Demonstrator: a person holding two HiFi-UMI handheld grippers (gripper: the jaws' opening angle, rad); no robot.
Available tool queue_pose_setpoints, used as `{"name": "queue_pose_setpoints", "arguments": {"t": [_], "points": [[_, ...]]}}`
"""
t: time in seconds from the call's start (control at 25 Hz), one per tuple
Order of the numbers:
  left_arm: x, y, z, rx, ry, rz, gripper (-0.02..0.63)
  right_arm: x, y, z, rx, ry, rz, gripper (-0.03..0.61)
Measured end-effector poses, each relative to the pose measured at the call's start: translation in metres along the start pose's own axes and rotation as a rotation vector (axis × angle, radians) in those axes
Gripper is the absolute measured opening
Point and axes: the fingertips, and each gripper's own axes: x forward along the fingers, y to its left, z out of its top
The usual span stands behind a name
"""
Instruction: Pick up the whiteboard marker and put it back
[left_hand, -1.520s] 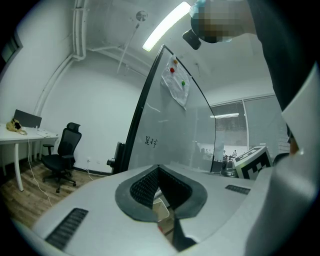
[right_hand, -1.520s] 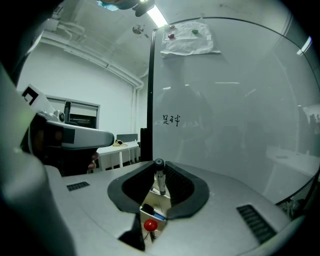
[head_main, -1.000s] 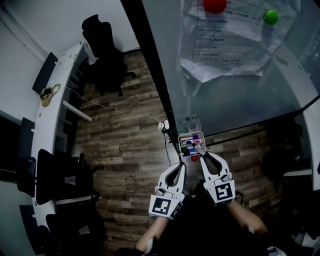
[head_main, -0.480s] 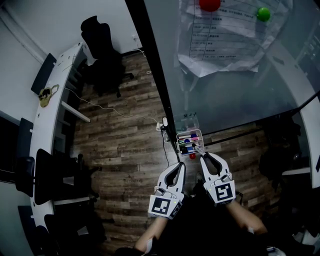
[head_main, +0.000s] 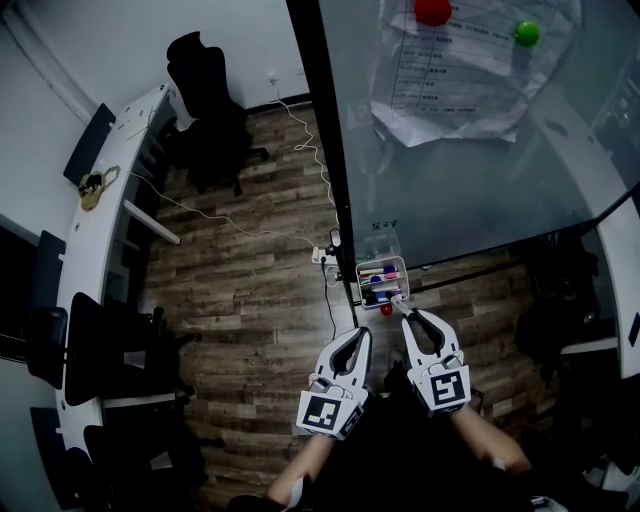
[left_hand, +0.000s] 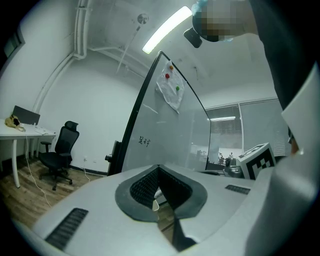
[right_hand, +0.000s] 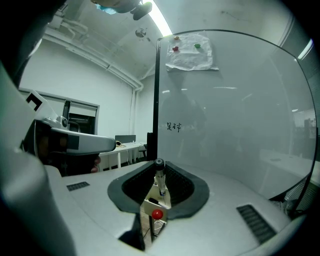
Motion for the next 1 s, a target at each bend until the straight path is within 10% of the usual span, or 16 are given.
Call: {"name": "queue_pose_setpoints", "arguments": {"t": [1.0], "points": [[-0.057, 0.004, -0.002, -0.015, 0.002, 0.006, 0.008, -0.037, 0.039, -0.006, 0.018, 0.074, -0.045, 0.078]]}}
